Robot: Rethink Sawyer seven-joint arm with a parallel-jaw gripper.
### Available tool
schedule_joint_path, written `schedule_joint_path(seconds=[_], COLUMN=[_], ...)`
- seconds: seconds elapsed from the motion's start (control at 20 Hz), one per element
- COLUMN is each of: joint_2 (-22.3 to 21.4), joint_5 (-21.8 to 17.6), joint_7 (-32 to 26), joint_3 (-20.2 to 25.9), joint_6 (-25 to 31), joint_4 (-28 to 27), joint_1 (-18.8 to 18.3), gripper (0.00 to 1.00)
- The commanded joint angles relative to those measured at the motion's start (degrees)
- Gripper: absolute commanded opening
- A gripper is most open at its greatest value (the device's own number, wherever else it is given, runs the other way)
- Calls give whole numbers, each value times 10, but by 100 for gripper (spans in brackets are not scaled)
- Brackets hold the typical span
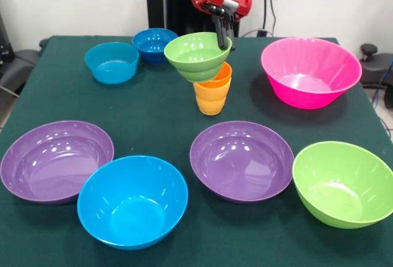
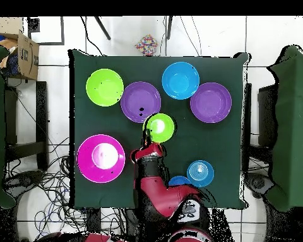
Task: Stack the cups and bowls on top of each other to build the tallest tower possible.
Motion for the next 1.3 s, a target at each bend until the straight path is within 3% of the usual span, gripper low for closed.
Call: schedule_joint_path(seconds=[0.05,1.3], joint_2=[23,74], joint_5=[34,76], joint_7=[99,102], joint_3=[26,3], joint_6=[-8,-77], joint_4=[26,51], joint_1=[15,35], gripper=[0,0])
